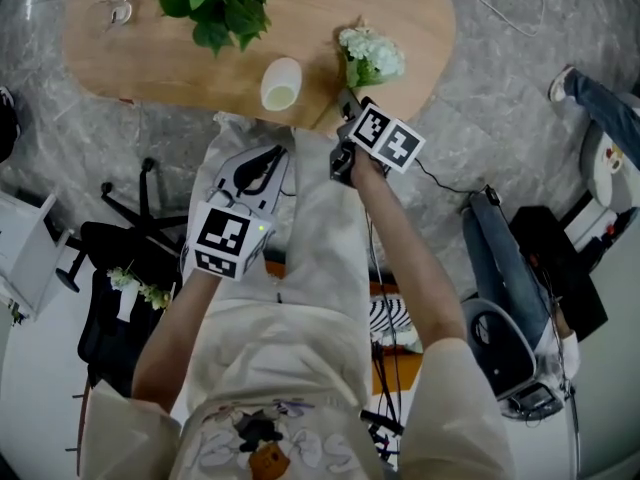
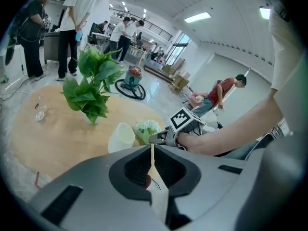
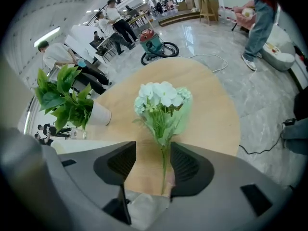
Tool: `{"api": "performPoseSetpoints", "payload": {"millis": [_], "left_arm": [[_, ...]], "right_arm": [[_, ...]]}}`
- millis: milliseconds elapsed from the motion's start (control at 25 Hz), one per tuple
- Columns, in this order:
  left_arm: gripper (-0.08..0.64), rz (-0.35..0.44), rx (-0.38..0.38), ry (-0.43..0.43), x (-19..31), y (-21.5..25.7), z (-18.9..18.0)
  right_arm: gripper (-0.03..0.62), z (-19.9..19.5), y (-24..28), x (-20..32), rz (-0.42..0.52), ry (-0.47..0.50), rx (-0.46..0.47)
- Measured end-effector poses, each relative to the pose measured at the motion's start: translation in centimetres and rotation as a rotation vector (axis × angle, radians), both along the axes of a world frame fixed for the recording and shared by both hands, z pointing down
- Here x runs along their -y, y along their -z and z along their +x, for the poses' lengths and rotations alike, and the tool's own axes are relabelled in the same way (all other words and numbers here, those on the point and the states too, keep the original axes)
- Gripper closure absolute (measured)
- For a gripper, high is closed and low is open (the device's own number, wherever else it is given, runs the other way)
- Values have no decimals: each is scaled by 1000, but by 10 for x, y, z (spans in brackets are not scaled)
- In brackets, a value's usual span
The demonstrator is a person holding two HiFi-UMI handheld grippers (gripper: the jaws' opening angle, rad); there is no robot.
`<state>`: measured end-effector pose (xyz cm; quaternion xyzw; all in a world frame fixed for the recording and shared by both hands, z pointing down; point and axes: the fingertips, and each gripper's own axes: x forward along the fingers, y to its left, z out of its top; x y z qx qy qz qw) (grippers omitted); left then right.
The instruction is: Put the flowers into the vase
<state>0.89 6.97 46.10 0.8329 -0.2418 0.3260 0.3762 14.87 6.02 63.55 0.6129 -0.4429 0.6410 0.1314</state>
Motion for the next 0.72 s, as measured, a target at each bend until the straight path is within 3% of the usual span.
{"api": "performPoseSetpoints", "payload": {"millis": [240, 600, 720], "left_arm": [[548, -44, 7, -6, -4, -21, -5], [548, -78, 1, -71, -17, -30, -5], [548, -81, 0, -98, -21, -30, -2]], "right_arm": [[370, 7, -20, 0, -39, -55, 10], [370, 6, -48, 8, -105, -108, 110], [372, 12, -51, 9, -116, -115, 91]]}}
